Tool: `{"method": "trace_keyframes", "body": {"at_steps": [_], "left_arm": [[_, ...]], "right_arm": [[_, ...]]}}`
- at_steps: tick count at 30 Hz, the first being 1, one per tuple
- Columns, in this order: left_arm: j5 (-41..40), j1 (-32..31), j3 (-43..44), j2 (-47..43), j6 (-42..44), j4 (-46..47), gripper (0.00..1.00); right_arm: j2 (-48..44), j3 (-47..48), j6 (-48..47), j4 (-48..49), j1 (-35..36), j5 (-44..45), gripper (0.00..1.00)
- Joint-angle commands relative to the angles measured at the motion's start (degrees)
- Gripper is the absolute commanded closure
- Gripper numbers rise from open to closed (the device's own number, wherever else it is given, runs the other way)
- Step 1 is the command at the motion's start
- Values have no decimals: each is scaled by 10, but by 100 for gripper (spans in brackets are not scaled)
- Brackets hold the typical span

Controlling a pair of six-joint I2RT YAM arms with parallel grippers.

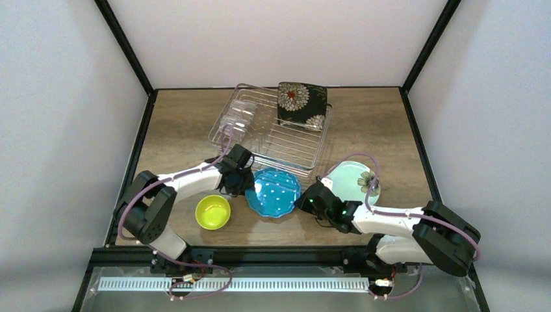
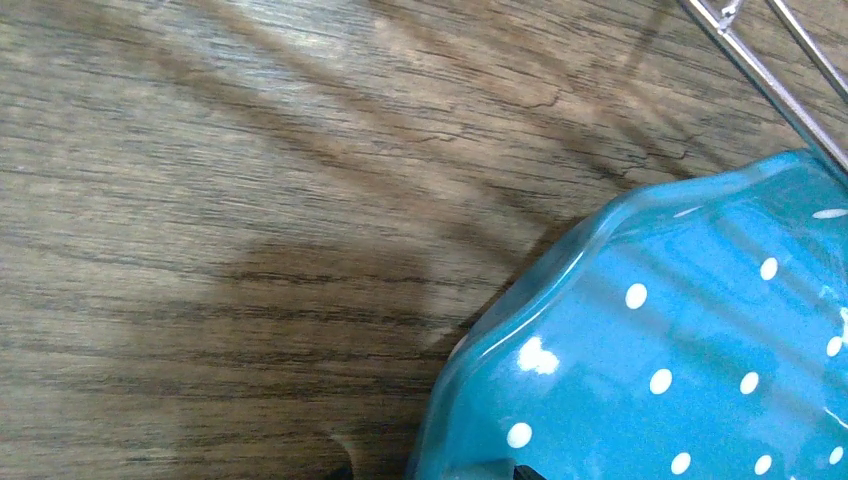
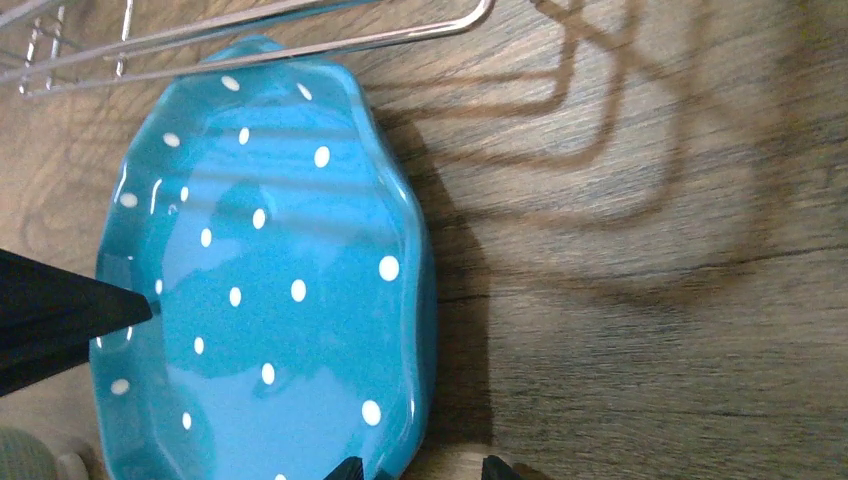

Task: Load the mixed dishes into the dish rack
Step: Grab the plate at the center of the board.

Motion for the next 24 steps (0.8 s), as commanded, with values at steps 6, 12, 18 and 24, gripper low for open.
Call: {"method": "trace_keyframes", "body": {"at_steps": [6,12,18,24], "left_arm": [[9,-4,4,38,11,-4,7],[7,-5,9,54,18,-18,7],[11,-10,14,69,21,-32,7],[15,-20,16,84,23,-39,8]], "right_arm": [[46,-46,68,93,2,31,33],[78,-66,97,143,2,31,33],[114,-74,117,184,2,25,33],[146,-70,128,206,2,20,33]]}}
